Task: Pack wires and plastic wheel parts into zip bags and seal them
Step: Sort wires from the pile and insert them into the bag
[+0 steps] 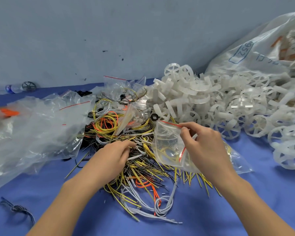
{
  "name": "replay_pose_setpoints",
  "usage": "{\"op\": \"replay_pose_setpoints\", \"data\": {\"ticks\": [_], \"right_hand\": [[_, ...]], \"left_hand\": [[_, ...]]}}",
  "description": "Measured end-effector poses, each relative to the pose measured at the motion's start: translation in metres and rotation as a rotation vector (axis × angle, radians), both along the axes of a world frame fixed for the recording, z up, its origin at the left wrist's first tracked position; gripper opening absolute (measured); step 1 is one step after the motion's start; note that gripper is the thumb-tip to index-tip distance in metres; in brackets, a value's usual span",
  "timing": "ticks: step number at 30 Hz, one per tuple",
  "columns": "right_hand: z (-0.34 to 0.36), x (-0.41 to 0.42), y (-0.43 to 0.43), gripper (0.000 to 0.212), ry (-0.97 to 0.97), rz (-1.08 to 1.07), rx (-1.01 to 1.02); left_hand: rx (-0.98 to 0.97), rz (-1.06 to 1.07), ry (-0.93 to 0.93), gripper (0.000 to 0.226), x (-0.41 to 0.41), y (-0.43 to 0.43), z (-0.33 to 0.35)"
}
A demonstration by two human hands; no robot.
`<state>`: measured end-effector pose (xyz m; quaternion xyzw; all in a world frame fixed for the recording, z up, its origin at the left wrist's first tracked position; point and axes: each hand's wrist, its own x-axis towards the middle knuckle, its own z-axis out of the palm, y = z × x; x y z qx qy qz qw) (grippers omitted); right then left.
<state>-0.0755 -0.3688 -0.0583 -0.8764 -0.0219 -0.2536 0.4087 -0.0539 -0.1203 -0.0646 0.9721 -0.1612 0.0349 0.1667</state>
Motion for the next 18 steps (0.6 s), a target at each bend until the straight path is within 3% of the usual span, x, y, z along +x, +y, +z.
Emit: {"op": "replay_pose_setpoints", "data": {"ticks": [9,12,18], "right_hand": [[-0.0059,0.0003,-0.0016,0.02,0.015,-0.002,-0.014],[-0.0074,0.0004,-0.0032,0.02,0.024,-0.005,-0.02],[-0.0073,0.0008,0.0009,0.02,0.012,0.023,-0.034]], "left_hand": [[0.169,0.015,0.181,0.026,0.0082,-0.0038,0.0084],[0.164,0.001,0.127,0.015,0.0076,-0.0043,0.0084],[0.256,-0.029,-0.053,0.024,0.0065,-0.0093,0.001]]}}
